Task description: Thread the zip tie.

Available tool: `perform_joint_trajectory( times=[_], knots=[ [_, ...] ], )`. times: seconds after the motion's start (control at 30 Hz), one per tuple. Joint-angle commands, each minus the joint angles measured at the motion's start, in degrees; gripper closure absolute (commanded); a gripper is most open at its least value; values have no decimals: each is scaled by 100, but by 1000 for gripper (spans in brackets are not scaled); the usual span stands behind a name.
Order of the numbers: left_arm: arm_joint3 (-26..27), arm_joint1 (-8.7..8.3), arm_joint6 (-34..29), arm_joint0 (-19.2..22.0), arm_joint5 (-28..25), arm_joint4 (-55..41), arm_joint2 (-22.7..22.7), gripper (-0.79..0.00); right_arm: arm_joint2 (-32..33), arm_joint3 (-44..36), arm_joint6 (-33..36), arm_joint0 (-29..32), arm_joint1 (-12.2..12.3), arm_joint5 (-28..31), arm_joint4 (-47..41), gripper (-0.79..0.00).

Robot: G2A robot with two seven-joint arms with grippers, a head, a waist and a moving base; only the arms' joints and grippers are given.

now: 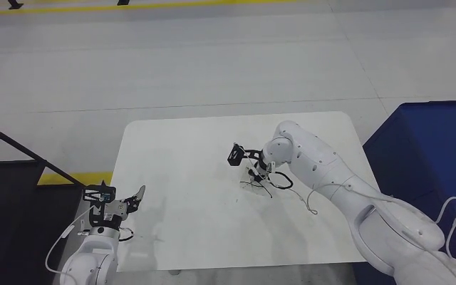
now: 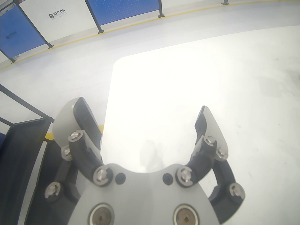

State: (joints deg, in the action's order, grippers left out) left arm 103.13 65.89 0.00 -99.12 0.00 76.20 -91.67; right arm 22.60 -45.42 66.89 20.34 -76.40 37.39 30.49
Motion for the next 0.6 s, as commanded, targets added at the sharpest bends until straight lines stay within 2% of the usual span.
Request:
perform_joint_trajectory(
  times=[0.0,0.2,0.27,0.3,0.57],
  knots=[
    [0,0,0,0,0,0,0,-785,17,-42,-12,19,29,12,-26,-89],
    [0,0,0,0,0,0,0,-785,-9,-143,-27,73,92,27,-75,-83],
    [0,0,0,0,0,0,0,-785,-35,-167,-38,75,106,38,-94,-49],
    [0,0,0,0,0,0,0,-785,-47,-166,-37,71,114,37,-100,0],
    [0,0,0,0,0,0,0,-785,-32,-227,-147,-5,225,148,-267,0]
  ],
)
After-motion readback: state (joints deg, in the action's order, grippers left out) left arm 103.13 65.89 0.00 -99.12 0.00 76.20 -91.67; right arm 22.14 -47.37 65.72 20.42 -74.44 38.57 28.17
